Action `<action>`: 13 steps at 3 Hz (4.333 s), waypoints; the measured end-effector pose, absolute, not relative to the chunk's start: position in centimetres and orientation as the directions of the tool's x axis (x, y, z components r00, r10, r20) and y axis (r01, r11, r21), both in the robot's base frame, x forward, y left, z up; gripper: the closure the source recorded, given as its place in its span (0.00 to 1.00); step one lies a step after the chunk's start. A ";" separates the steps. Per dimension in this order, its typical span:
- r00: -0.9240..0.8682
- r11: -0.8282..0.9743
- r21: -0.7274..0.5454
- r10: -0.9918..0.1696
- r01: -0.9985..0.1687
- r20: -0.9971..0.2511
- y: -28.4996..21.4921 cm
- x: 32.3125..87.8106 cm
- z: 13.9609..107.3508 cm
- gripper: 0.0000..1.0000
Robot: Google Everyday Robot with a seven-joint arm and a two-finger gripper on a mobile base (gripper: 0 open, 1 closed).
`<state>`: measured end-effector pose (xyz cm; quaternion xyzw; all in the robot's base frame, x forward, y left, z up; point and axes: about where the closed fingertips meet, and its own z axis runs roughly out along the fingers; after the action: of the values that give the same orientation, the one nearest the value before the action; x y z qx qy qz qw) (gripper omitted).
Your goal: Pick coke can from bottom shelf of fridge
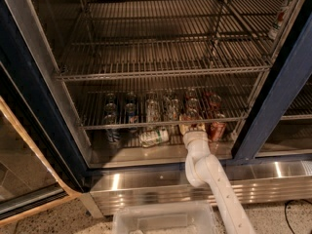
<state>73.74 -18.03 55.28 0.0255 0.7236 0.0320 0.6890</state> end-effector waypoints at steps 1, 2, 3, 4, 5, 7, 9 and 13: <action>-0.046 0.997 0.082 0.081 -0.010 -0.996 -18.3 73.4 55.4 0.97; -0.026 0.996 0.087 0.086 -0.034 -0.996 -19.3 71.9 56.5 1.00; 0.006 0.994 0.085 0.086 -0.062 -0.996 -20.5 70.0 58.1 1.00; 0.020 0.993 0.086 0.089 -0.086 -0.996 -21.3 68.1 59.3 1.00; 0.015 0.989 0.079 0.081 -0.122 -0.997 -21.6 66.2 59.6 1.00; -0.073 0.937 0.082 0.060 -0.339 -0.996 -20.5 61.3 58.2 1.00; -0.055 0.884 0.068 0.048 -0.463 -0.997 -21.8 56.9 59.3 1.00; 0.150 0.926 -0.012 0.048 -0.378 -0.988 -28.3 50.7 67.7 1.00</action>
Offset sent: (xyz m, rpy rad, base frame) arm -0.0415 -0.0293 0.0272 0.0139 -0.0583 0.0578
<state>50.66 -28.34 67.68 -0.1295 0.6363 0.1424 0.7470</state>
